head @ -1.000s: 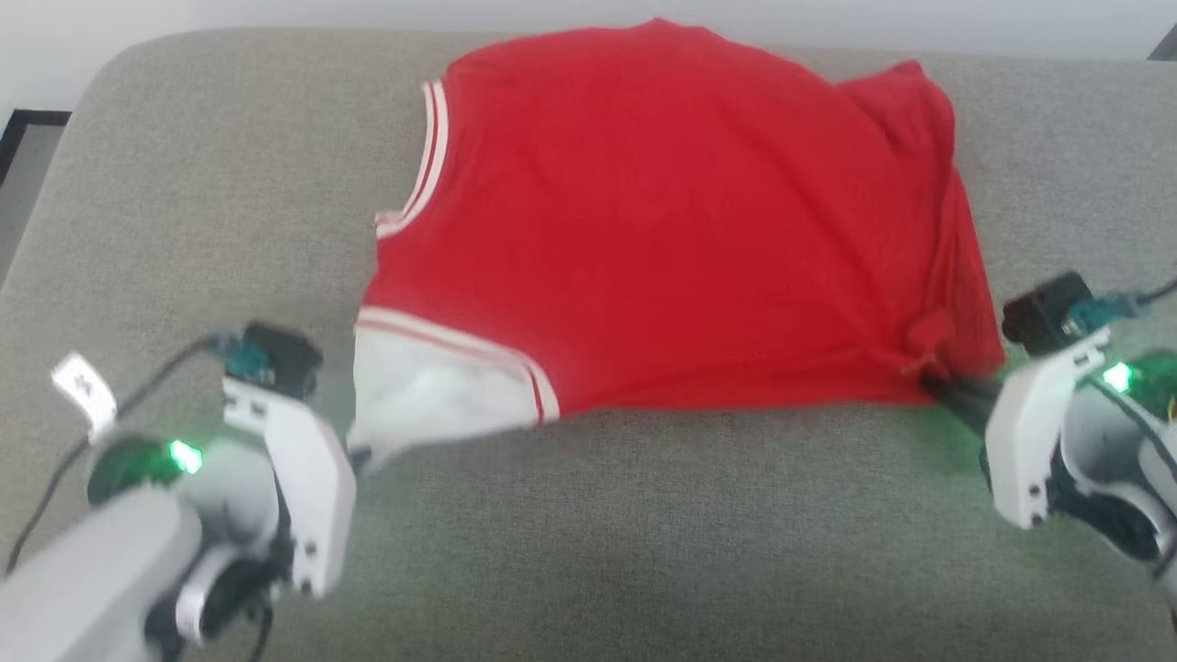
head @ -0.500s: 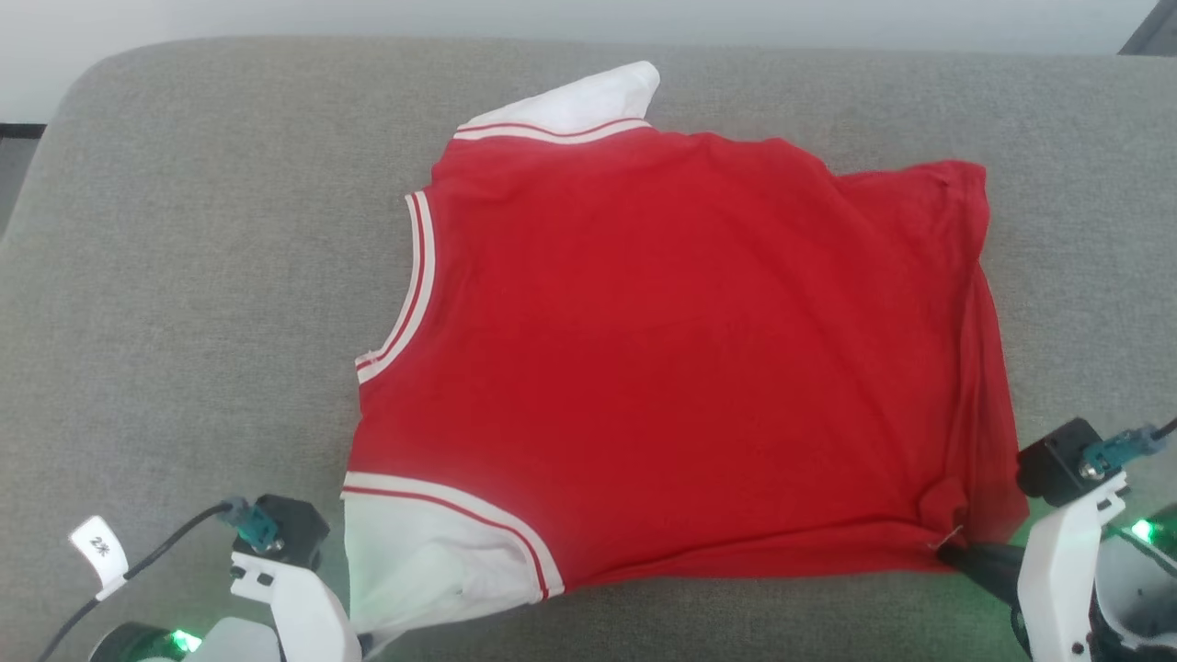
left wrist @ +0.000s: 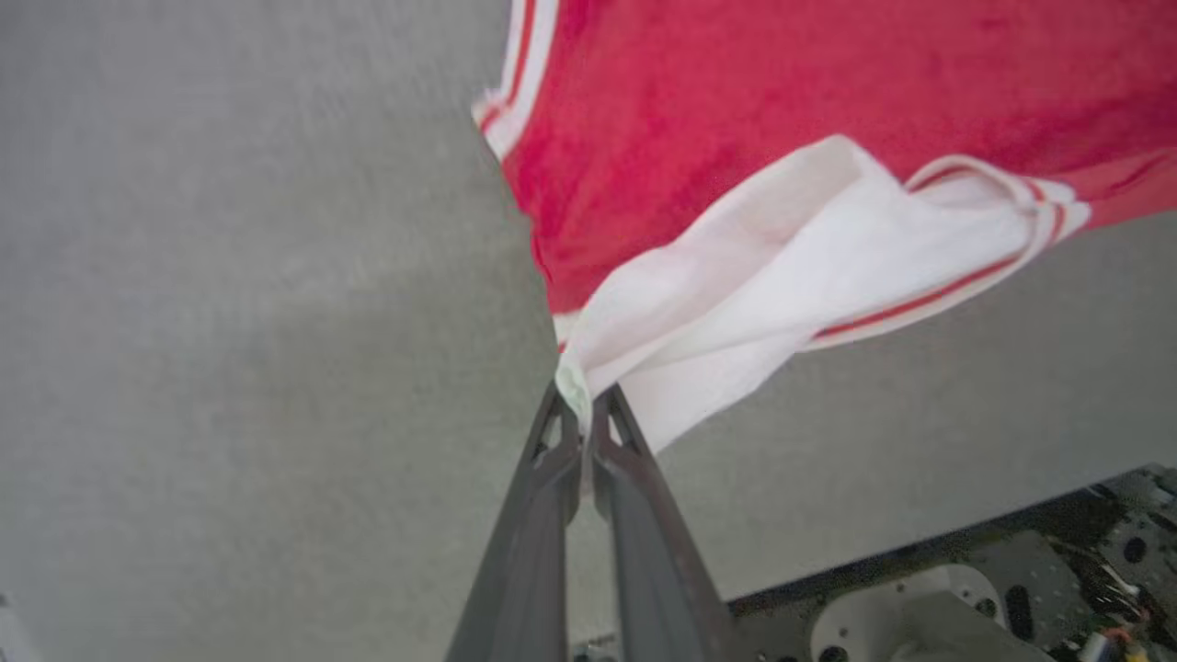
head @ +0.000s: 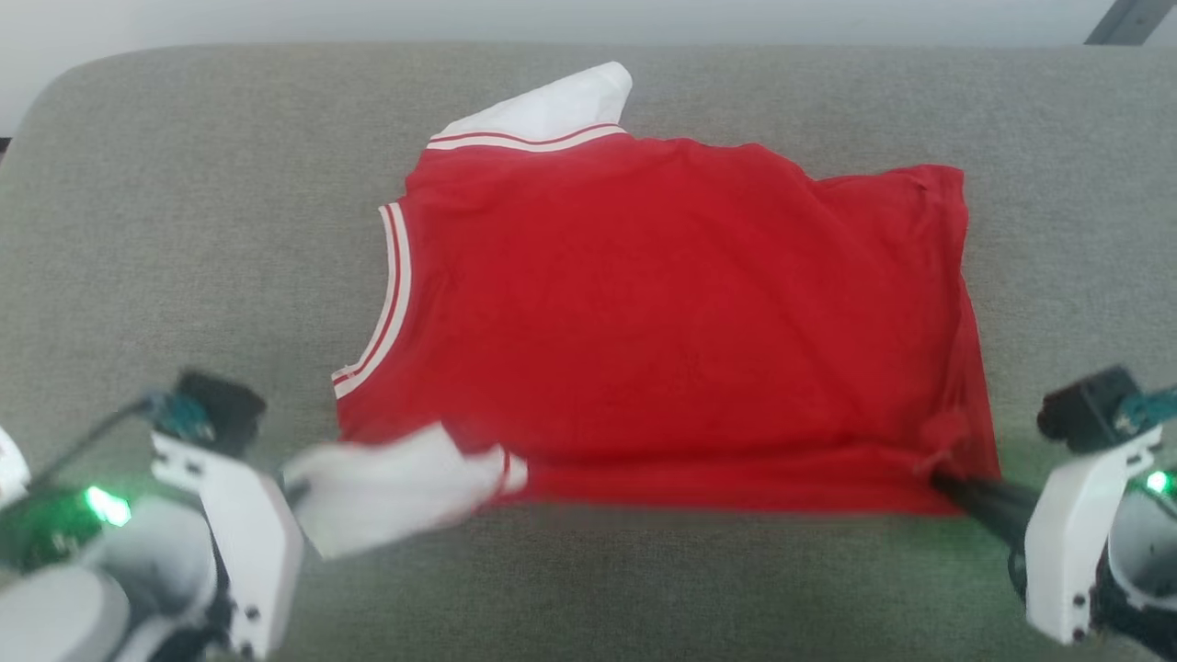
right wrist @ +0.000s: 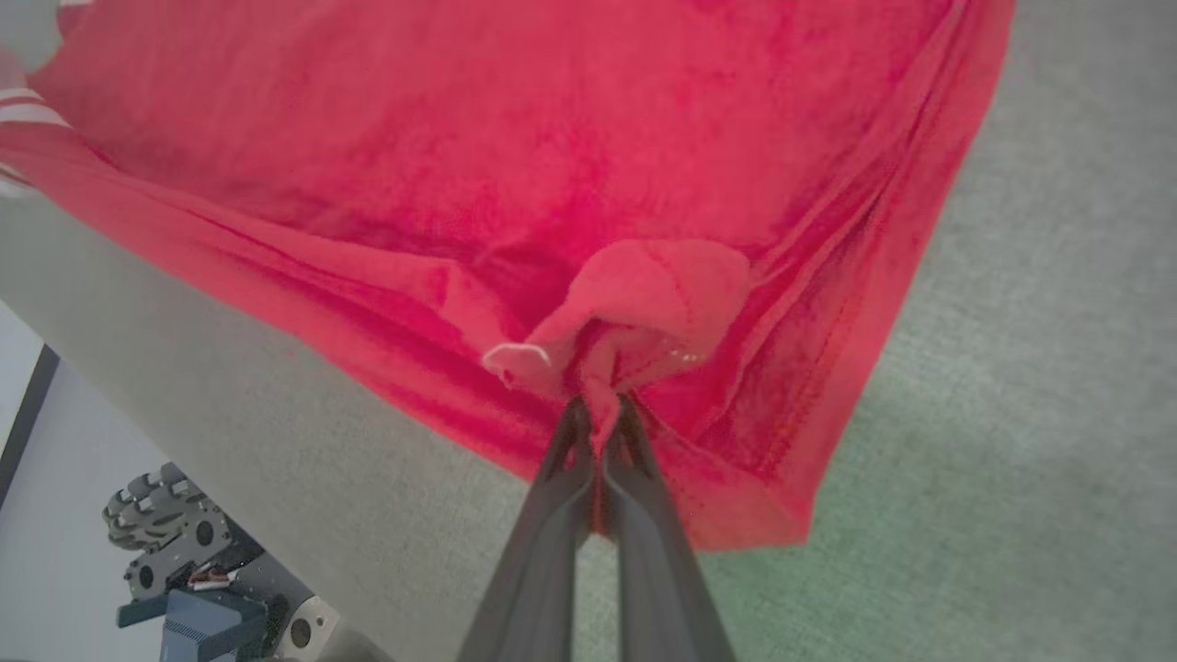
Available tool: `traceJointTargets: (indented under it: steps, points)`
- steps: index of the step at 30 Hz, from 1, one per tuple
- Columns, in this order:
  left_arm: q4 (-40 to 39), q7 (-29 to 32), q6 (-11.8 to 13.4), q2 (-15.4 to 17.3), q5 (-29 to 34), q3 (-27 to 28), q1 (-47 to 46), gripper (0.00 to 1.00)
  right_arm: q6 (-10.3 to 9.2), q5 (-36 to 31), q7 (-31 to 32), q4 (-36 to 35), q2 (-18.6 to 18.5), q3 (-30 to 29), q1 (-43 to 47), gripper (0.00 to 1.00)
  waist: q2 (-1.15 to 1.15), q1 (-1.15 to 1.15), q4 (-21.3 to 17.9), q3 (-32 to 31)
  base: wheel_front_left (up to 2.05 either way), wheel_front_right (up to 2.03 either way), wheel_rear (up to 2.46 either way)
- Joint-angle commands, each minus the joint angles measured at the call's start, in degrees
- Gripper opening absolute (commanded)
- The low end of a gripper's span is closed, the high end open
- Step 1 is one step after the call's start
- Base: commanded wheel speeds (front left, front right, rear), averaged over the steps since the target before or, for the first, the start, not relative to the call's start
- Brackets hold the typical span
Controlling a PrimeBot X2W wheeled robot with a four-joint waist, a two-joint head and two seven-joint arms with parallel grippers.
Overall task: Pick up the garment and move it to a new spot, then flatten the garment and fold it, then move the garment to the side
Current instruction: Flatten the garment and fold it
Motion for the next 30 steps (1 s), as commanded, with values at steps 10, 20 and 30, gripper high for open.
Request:
traceJointTargets:
  steps: [10,20,30]
  points:
    - [10.1,-0.8,-11.2,-5.1,9.6,-0.1,-18.1,0.00,-0.11,-7.1,1.0,4.3,5.5,-3.3,-12.9,0.00,-0.01,0.00,-1.4,2.7,0.00,0.00,0.00]
    - [34.8,-2.0,-21.9,-18.1,9.4,-3.9,-28.7,0.00,-0.11,-9.2,-1.2,17.9,7.8,3.1,-24.6,0.00,-0.01,0.00,-2.5,6.9,0.00,0.00,0.00]
    - [52.6,-0.1,-25.6,-25.0,4.7,-4.0,-31.1,0.50,-0.12,-7.1,-2.7,27.9,9.3,9.2,-30.3,0.31,-0.01,0.00,-3.2,7.8,0.00,0.00,0.00]
